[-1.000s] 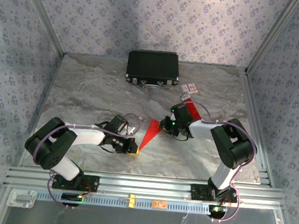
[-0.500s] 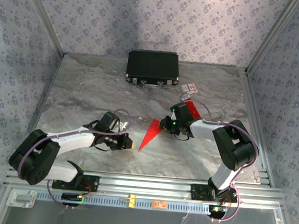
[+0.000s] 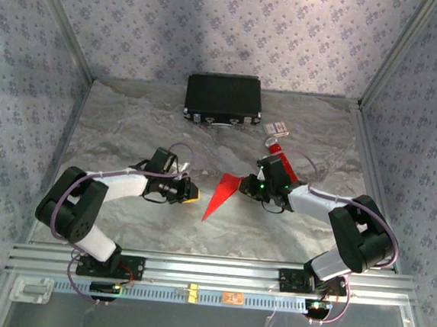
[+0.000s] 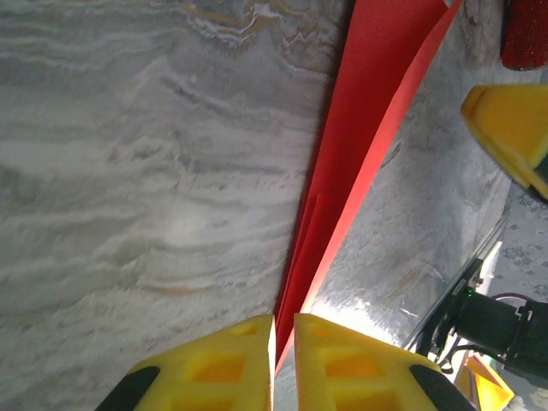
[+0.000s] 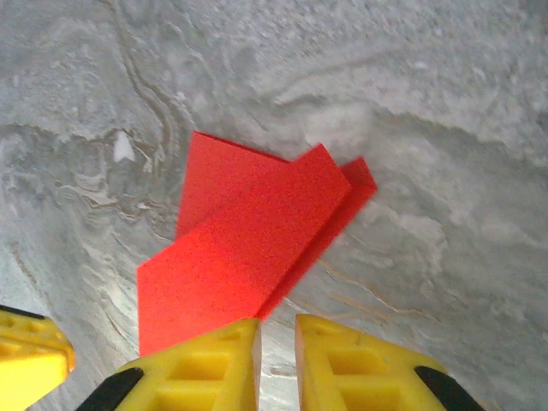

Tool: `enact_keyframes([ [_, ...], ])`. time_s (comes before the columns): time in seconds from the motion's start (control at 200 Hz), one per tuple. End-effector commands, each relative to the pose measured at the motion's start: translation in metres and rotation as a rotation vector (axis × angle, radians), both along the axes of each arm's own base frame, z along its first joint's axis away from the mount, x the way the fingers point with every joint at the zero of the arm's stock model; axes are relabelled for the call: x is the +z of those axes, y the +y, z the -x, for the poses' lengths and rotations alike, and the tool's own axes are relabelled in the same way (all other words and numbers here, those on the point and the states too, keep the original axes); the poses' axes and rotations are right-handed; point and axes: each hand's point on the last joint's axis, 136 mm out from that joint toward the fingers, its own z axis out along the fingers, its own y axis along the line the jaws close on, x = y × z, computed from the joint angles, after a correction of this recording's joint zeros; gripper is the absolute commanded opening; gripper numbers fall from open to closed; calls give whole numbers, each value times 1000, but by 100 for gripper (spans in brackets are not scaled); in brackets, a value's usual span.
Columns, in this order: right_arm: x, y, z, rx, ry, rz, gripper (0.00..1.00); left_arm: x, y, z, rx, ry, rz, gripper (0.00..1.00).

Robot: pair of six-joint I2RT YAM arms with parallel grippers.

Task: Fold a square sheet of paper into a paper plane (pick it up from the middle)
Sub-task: Fold the wing for the fifth time at the center of the table, then pick up the paper plane from the center of the table.

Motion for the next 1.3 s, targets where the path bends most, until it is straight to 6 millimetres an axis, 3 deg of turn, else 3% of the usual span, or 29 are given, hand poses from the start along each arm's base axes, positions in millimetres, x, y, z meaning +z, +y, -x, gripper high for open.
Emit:
enact_keyframes([
  [0.0, -3, 0, 7, -11, 18, 10, 20, 6, -12, -9, -34, -3, 49, 15],
  [0.28, -1, 17, 8, 29, 9, -9, 21, -6, -21, -5, -81, 36, 40, 22],
  [0.65, -5, 25, 8, 59, 30, -21, 22, -24, -34, 5, -147, 62, -10, 23],
  [1.299, -26, 38, 27, 95, 115, -82, 22, -24, -47, 11, -212, 49, -25, 29],
])
